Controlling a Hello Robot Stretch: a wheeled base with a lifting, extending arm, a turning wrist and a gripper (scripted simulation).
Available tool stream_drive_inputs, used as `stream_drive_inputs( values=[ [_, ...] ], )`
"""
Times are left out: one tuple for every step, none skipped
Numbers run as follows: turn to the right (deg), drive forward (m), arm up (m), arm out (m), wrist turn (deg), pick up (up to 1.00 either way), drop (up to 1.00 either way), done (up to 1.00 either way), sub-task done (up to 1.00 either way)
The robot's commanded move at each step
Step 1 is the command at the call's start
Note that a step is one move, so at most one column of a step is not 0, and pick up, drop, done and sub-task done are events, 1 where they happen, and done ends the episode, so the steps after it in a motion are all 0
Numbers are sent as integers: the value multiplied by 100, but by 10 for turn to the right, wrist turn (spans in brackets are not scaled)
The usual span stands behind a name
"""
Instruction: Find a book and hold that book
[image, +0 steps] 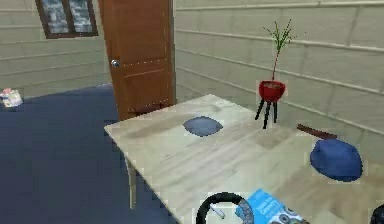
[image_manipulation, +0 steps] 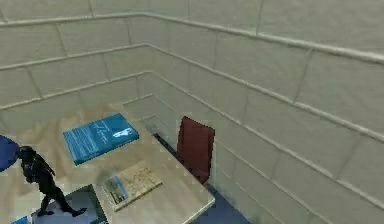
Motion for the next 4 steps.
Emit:
stream_drive_inputs(
  values=[
    [-450,0,0,0,0,0,0,0,0],
    [-150,0,0,0,0,0,0,0,0],
    [0,0,50,0,0,0,0,0,0],
    [0,0,36,0,0,0,0,0,0]
  ],
)
